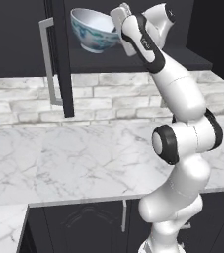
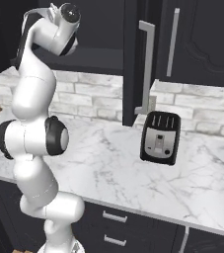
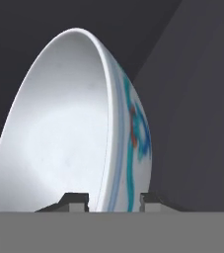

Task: Take the smaller bowl and place it next to the appetizer plate on the dining counter , and place the larger bowl next to the plate with cooked food.

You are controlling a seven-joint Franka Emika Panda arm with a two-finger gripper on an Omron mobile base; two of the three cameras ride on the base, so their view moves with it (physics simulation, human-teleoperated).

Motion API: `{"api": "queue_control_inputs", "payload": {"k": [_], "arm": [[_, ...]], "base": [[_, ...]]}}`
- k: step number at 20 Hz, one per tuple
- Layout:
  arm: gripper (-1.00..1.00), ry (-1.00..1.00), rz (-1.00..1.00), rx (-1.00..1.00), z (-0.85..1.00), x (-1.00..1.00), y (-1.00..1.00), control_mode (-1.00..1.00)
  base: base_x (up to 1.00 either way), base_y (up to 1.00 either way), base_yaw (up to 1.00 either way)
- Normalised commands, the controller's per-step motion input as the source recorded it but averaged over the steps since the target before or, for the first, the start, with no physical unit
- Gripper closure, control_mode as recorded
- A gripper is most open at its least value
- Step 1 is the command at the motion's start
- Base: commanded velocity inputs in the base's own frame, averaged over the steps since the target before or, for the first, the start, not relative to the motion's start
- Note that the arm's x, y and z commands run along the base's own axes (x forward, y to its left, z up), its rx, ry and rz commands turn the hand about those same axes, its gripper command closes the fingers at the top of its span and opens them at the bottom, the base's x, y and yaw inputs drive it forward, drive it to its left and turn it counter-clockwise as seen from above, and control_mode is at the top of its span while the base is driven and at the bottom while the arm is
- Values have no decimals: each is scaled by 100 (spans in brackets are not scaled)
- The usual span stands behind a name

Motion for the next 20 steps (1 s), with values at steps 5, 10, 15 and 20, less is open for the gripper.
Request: {"api": "queue_control_inputs", "payload": {"k": [5, 10, 15, 20], "arm": [[100, -3, 0, 5, -8, -93, -48, -100], [100, -1, 0, 0, 0, -96, -19, -100], [100, -3, 0, 0, 0, -100, -44, -100], [100, 0, 0, 0, -16, -100, -42, -100]], "base": [[0, 0, 0], [0, 0, 0], [0, 0, 0], [0, 0, 0]]}}
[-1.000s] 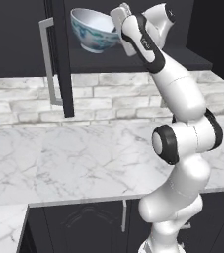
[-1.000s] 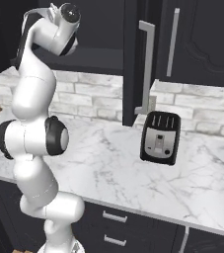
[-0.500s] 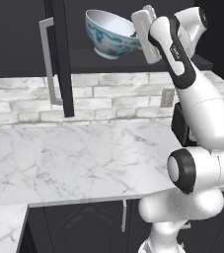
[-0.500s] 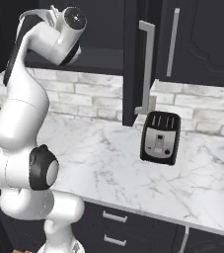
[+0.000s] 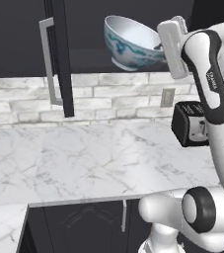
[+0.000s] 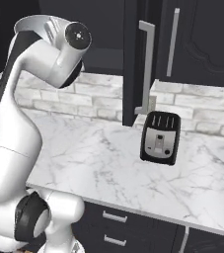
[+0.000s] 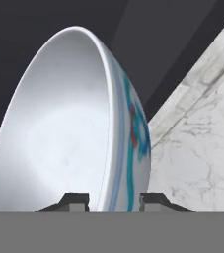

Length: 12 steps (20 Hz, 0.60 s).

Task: Take the smaller bowl and place it next to the appetizer plate on the dining counter , and place the larger bowl next to the plate with cooked food.

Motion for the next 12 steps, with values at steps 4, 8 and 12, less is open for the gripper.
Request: {"api": "queue_control_inputs", "payload": {"k": [4, 8, 12], "arm": [[100, 1, 0, -9, -18, -100, -26, -100], [100, 24, 0, -34, -24, -83, -6, -100], [100, 29, 3, -37, -72, -78, 2, -100]], "base": [[0, 0, 0], [0, 0, 0], [0, 0, 0]]}}
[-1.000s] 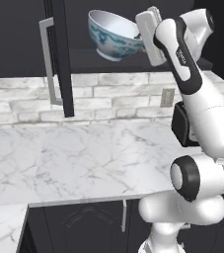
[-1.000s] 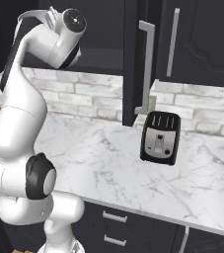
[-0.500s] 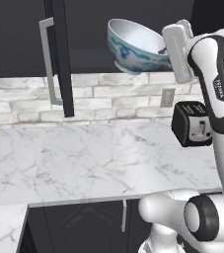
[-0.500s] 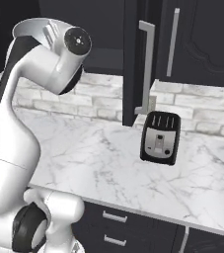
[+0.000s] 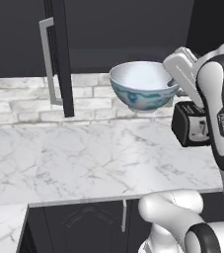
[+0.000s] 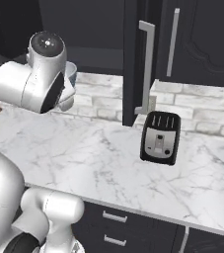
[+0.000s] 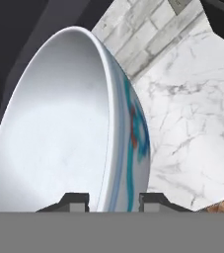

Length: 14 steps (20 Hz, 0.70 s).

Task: Take the smaller bowl and place it next to the appetizer plate on the dining counter , and place the larger bowl next to the plate with cooked food.

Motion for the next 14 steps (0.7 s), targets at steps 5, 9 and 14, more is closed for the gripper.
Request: {"api": "queue_control_inputs", "payload": {"k": [5, 9, 14], "arm": [[100, 2, 6, -21, -74, -91, -17, -100], [100, -8, 4, 0, -16, -77, -38, -100], [100, 0, -2, 0, -51, -45, -31, -100]], "base": [[0, 0, 0], [0, 0, 0], [0, 0, 0]]}}
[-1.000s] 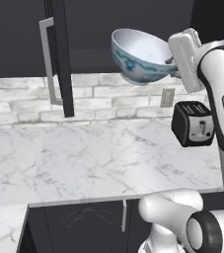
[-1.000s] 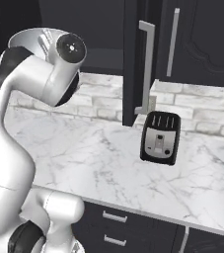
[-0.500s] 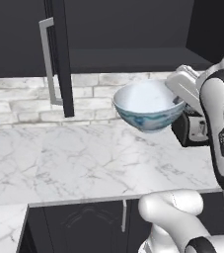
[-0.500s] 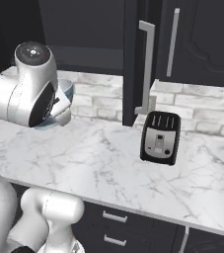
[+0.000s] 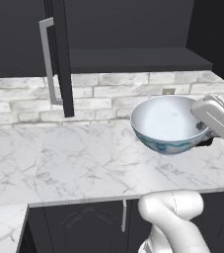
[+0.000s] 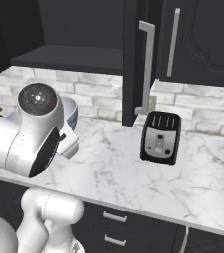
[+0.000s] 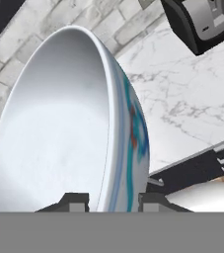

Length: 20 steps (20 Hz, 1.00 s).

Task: Take the smaller bowl and place it next to the appetizer plate on the dining counter , and place the larger bowl next to the plate with cooked food.

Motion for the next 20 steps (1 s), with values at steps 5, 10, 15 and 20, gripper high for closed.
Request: {"api": "queue_control_inputs", "payload": {"k": [5, 10, 15, 20], "arm": [[100, -3, 0, 1, -25, -2, -17, -100], [100, -1, 0, 1, -1, 0, 0, -100], [100, 0, 0, 0, 0, 0, 0, 100], [100, 0, 0, 0, 0, 0, 0, 100]], "base": [[0, 0, 0], [0, 0, 0], [-17, -1, -1], [-100, -33, -40]]}}
